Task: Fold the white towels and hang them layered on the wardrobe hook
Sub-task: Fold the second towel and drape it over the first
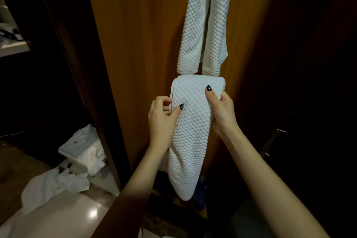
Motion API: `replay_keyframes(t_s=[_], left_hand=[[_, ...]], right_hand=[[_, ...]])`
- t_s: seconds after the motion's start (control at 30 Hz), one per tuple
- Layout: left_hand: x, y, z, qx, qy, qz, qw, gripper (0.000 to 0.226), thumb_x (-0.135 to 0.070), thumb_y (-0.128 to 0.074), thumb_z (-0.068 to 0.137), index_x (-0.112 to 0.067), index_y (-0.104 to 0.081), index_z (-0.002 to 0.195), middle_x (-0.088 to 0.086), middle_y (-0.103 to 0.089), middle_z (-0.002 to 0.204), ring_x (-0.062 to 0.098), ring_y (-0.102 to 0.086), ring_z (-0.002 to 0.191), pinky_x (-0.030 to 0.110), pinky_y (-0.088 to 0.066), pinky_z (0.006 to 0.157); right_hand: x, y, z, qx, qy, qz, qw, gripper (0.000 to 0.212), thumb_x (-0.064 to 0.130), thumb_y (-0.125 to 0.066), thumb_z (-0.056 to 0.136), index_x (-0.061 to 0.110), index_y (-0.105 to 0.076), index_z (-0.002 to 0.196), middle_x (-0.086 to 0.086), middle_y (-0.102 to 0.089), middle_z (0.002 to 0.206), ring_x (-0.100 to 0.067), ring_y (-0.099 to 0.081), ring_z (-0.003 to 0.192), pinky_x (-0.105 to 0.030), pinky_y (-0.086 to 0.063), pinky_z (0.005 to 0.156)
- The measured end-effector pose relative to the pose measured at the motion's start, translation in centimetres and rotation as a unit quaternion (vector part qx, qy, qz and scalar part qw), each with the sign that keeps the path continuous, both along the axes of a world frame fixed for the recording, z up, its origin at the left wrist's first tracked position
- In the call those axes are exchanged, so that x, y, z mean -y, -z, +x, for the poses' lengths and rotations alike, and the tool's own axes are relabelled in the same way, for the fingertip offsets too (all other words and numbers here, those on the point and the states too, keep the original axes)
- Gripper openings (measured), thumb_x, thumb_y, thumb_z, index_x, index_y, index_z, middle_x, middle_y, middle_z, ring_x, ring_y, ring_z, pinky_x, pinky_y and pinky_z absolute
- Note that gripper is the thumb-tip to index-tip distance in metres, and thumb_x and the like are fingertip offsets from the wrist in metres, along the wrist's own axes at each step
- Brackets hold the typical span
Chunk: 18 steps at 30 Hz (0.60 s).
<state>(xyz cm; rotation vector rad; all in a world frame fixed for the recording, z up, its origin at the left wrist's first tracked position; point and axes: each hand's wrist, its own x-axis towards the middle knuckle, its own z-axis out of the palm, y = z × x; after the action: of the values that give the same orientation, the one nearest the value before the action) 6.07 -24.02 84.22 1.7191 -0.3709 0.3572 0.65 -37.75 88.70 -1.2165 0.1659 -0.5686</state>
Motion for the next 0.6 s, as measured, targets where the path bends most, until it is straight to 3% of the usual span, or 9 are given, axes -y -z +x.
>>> replay_keyframes(t_s=[0.1, 0.2, 0.33, 0.47, 0.6], left_hand=[[-0.1, -0.9, 1.6, -0.039, 0.041, 0.032, 0.998, 0.020, -0.025, -0.077, 0.082, -0.017, -0.059, 0.078, 0.006, -0.062, 0.094, 0.011, -0.056, 0.077, 0.014, -0.039, 0.064], [-0.7, -2.2, 2.6, -0.036, 0.143, 0.060, 0.987, 0.021, -0.019, -0.074, 0.085, -0.011, -0.060, 0.072, 0.007, -0.062, 0.084, 0.009, -0.052, 0.071, 0.016, -0.040, 0.065], [-1.0, -3.1, 2.5, -0.054, 0.231, -0.031, 0.971, 0.015, -0.012, -0.065, 0.092, -0.006, -0.056, 0.081, -0.012, -0.064, 0.074, 0.000, -0.061, 0.068, 0.012, -0.048, 0.063], [-0.5, -3.3, 2.4, -0.082, 0.265, -0.065, 0.959, 0.016, -0.008, -0.061, 0.094, -0.010, -0.054, 0.079, -0.005, -0.058, 0.073, 0.000, -0.056, 0.067, 0.014, -0.048, 0.064], [0.1, -3.4, 1.7, -0.164, 0.351, -0.200, 0.900, 0.020, -0.005, -0.057, 0.094, -0.013, -0.052, 0.076, -0.003, -0.061, 0.074, 0.006, -0.059, 0.070, 0.017, -0.052, 0.060]], right_hand=[[0.2, -0.2, -0.1, 0.006, -0.009, 0.003, 1.000, 0.016, 0.015, -0.057, 0.098, 0.007, -0.064, 0.111, -0.012, -0.073, 0.110, -0.026, -0.071, 0.101, -0.033, -0.060, 0.076], [1.0, -0.7, -0.2, -0.012, -0.025, 0.023, 0.999, 0.013, 0.014, -0.060, 0.096, 0.008, -0.066, 0.106, -0.009, -0.076, 0.102, -0.023, -0.073, 0.096, -0.030, -0.059, 0.071], [2.6, -1.9, -0.4, -0.035, -0.048, 0.051, 0.997, 0.018, 0.013, -0.065, 0.093, 0.004, -0.066, 0.109, -0.012, -0.075, 0.104, -0.025, -0.072, 0.097, -0.032, -0.060, 0.071], [3.6, -2.4, -0.7, -0.033, -0.062, 0.046, 0.996, 0.025, 0.012, -0.064, 0.093, 0.001, -0.064, 0.115, -0.013, -0.074, 0.107, -0.025, -0.072, 0.099, -0.031, -0.059, 0.072], [4.3, -2.9, -1.0, -0.017, -0.064, 0.015, 0.998, 0.025, 0.015, -0.061, 0.095, 0.001, -0.064, 0.116, -0.010, -0.074, 0.108, -0.023, -0.071, 0.100, -0.028, -0.058, 0.074]])
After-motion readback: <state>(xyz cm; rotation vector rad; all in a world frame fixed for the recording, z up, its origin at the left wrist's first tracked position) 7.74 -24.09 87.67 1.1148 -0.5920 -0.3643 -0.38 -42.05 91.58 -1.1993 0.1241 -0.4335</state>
